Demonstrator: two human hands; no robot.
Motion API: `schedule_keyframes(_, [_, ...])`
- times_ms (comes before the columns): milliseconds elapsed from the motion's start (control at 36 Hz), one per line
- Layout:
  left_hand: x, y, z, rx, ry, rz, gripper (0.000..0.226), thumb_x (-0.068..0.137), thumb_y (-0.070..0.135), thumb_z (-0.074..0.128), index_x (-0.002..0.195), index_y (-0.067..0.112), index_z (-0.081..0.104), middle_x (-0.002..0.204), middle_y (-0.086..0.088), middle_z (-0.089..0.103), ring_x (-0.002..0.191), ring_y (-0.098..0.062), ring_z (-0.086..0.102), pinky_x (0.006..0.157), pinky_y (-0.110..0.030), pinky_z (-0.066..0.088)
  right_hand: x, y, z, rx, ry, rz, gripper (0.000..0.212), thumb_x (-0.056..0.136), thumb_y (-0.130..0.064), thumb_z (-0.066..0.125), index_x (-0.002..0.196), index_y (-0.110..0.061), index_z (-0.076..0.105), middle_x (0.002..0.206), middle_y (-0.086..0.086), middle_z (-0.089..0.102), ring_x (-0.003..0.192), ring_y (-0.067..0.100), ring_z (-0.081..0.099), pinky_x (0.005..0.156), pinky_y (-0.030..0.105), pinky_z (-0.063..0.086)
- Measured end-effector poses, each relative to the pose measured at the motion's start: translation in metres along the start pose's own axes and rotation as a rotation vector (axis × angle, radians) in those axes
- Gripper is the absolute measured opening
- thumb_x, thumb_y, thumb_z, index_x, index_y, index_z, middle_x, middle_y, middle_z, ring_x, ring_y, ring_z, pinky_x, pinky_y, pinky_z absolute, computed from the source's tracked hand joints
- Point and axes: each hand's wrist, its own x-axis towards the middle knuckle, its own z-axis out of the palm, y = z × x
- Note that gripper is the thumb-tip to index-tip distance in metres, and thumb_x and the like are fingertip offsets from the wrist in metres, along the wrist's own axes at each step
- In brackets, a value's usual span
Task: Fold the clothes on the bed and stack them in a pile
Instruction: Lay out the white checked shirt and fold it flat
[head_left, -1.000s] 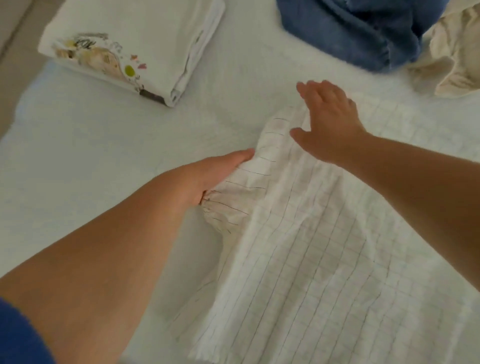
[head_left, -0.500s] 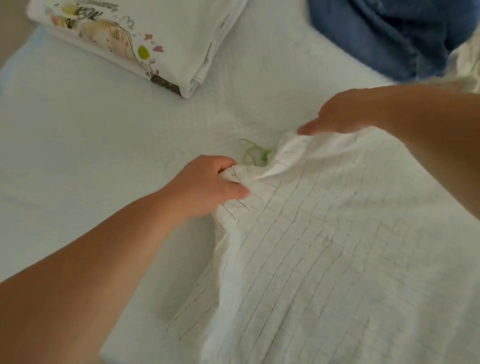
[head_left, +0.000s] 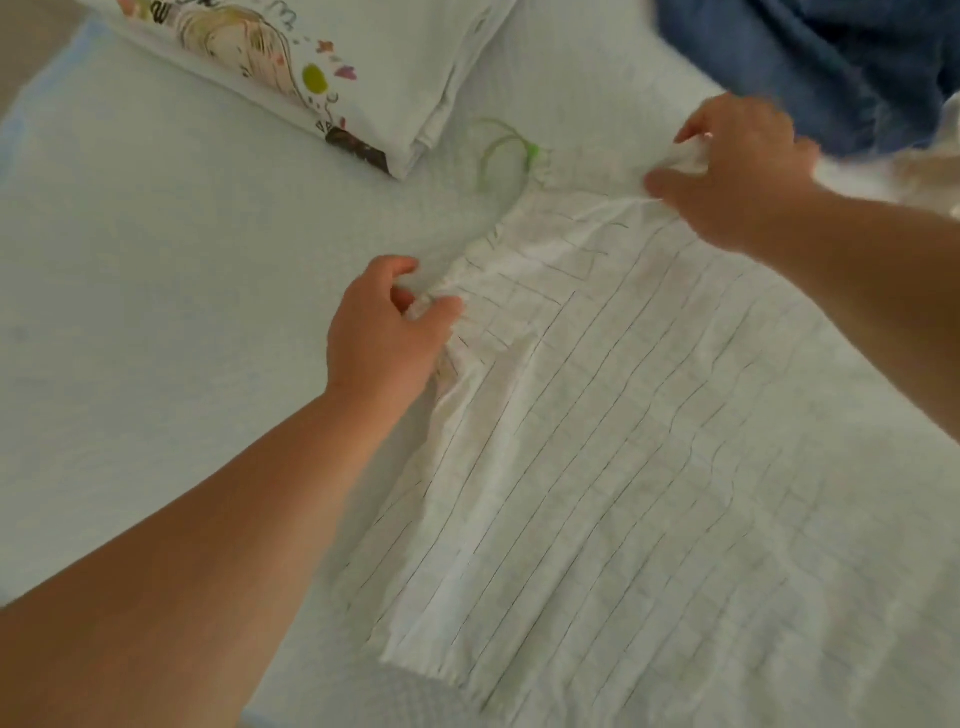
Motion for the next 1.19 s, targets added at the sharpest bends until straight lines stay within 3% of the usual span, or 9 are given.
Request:
schedule_keyframes(83, [-0.003,-0.010,-0.001,-0.032,0.039,-0.104,0.042,0.078,0.046,0.067,0.112,0.024,0.053,0.085,0.011,0.058,0.073,0.001,0.055,0.059,-0.009,0.033,-0.023,-0.005,0.021,-0.043,0.044,-0.037,0.054,0.088,-0.044,0.055,0.135,-0.021,0.039,0.149,0.003,0.028,0.140,0.023,0.018,0.112,0.044,0.011])
schedule_keyframes(194, [-0.025,-0.019,-0.007,-0.039,-0.039,-0.193,0.043,0.074,0.045,0.069,0.109,0.030,0.049,0.082,0.015,0.057,0.068,0.013,0.054,0.054,-0.007,0.035,-0.077,-0.014,0.038,-0.042,0.077,-0.210,0.067,0.089,-0.036,0.054,0.145,-0.015,0.024,0.157,0.008,0.007,0.144,0.025,0.000,0.113,0.043,0.001])
schedule_keyframes(306, [-0.059,-0.035,-0.024,-0.019,-0.115,-0.323,0.043,0.071,0.050,0.068,0.104,0.027,0.052,0.085,0.012,0.062,0.076,-0.003,0.059,0.060,-0.019,0.038,-0.139,-0.022,0.045,0.063,-0.035,-0.283,0.058,0.085,-0.026,0.061,0.137,-0.010,0.040,0.152,0.014,0.024,0.143,0.031,0.010,0.112,0.047,0.009])
schedule_keyframes(528, [-0.149,-0.074,-0.058,0.010,-0.583,-0.378,0.063,0.060,0.048,0.078,0.112,0.040,0.044,0.099,0.028,0.054,0.084,0.011,0.054,0.063,-0.012,0.039,-0.295,-0.033,0.073,0.163,-0.368,-0.170,0.051,0.083,-0.030,0.064,0.130,-0.014,0.050,0.141,0.007,0.039,0.134,0.027,0.029,0.108,0.045,0.022])
schedule_keyframes(722, [-0.179,-0.103,-0.060,-0.043,-0.419,-0.344,0.021,0.076,0.026,0.074,0.087,0.037,0.060,0.079,0.021,0.064,0.066,0.011,0.058,0.052,-0.003,0.040,-0.372,-0.030,0.113,0.085,-0.536,-0.203,0.077,0.085,-0.050,0.055,0.146,-0.025,0.016,0.156,-0.003,0.004,0.142,0.017,-0.004,0.112,0.036,-0.005])
schedule_keyframes(833, [-0.184,-0.102,-0.057,-0.124,-0.301,-0.302,0.010,0.081,0.030,0.070,0.072,0.032,0.066,0.068,0.015,0.069,0.065,0.000,0.065,0.064,-0.020,0.050,-0.380,-0.023,0.127,-0.026,-0.467,-0.269,0.087,0.082,-0.053,0.058,0.147,-0.025,0.008,0.155,-0.003,-0.002,0.139,0.015,-0.012,0.111,0.036,-0.008])
schedule_keyframes(972, [-0.200,-0.098,-0.058,-0.260,-0.261,-0.342,0.024,0.089,0.038,0.057,0.071,0.027,0.070,0.075,0.001,0.073,0.078,-0.023,0.068,0.077,-0.041,0.052,-0.382,-0.022,0.128,-0.056,-0.360,-0.266,0.061,0.087,-0.025,0.053,0.144,-0.023,0.030,0.151,0.002,0.024,0.138,0.019,0.011,0.110,0.037,0.011])
schedule_keyframes(1083, [-0.206,-0.097,-0.070,-0.579,-0.262,-0.424,0.029,0.090,0.026,0.058,0.066,0.024,0.074,0.078,0.000,0.073,0.069,-0.012,0.067,0.067,-0.028,0.053,-0.394,-0.023,0.117,0.119,-0.156,-0.259,0.033,0.085,-0.008,0.054,0.115,-0.017,0.065,0.120,0.003,0.060,0.117,0.024,0.048,0.099,0.038,0.031])
schedule_keyframes(1194, [-0.201,-0.113,-0.078,-0.811,-0.360,-0.520,0.010,0.087,0.019,0.060,0.088,0.017,0.070,0.084,0.000,0.073,0.069,-0.009,0.066,0.062,-0.022,0.053,-0.408,-0.023,0.109,0.270,0.009,-0.229,0.026,0.086,-0.014,0.049,0.099,-0.012,0.072,0.095,0.003,0.067,0.091,0.022,0.059,0.080,0.031,0.044])
